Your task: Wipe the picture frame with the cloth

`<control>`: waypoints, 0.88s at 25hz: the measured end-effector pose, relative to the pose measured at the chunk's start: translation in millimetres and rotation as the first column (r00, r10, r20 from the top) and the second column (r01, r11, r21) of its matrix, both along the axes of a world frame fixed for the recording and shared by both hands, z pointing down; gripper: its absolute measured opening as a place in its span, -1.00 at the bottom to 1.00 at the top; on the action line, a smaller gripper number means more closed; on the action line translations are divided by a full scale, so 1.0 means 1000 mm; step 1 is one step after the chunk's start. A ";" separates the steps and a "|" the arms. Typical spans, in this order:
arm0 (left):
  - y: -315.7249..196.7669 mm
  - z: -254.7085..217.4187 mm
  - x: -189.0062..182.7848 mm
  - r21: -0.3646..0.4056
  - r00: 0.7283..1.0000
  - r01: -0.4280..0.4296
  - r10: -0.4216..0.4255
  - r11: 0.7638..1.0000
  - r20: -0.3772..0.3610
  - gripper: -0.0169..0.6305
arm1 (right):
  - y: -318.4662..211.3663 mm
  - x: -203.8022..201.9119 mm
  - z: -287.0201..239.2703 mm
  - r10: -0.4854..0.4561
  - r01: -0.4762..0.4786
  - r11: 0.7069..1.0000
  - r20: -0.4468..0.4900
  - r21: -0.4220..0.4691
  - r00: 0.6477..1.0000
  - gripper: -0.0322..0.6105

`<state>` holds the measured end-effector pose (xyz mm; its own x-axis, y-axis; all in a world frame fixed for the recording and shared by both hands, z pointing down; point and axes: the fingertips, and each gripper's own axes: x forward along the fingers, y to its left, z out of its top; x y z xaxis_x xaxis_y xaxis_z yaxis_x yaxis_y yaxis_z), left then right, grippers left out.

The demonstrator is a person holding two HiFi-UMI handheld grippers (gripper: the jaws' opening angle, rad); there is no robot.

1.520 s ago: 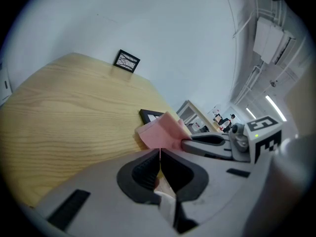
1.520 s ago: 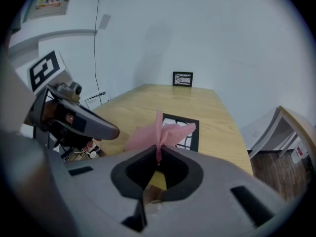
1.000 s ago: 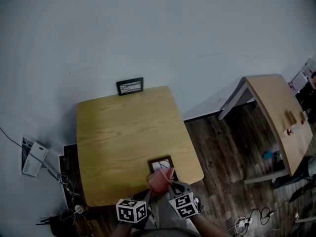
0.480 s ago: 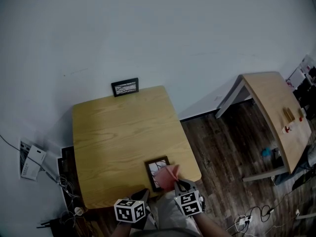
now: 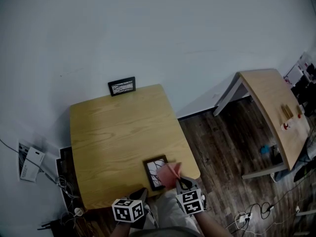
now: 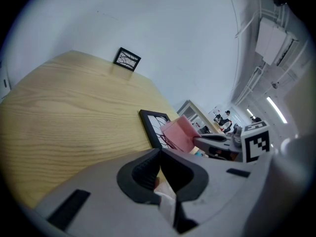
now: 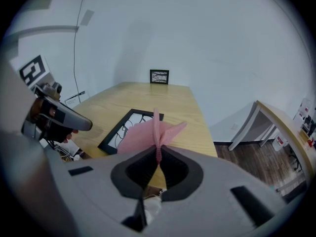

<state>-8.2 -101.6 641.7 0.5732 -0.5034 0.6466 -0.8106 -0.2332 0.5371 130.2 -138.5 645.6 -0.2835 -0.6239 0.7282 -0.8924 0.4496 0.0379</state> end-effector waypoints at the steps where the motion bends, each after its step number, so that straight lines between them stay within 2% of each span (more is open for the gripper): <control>1: 0.000 -0.001 0.000 0.004 1.000 -0.001 0.001 1.000 0.000 -0.93 | 0.000 -0.001 -0.003 0.006 -0.007 1.000 0.010 0.006 1.000 -0.87; 13: 0.000 -0.021 -0.017 0.061 1.000 -0.001 0.001 0.998 0.001 -0.93 | 0.008 -0.031 -0.054 0.036 -0.048 0.993 0.109 0.110 0.993 -0.87; 22: 0.008 -0.049 -0.031 0.135 1.000 -0.012 0.013 0.991 0.000 -0.93 | 0.031 -0.051 -0.096 0.045 -0.080 0.978 0.182 0.194 0.982 -0.87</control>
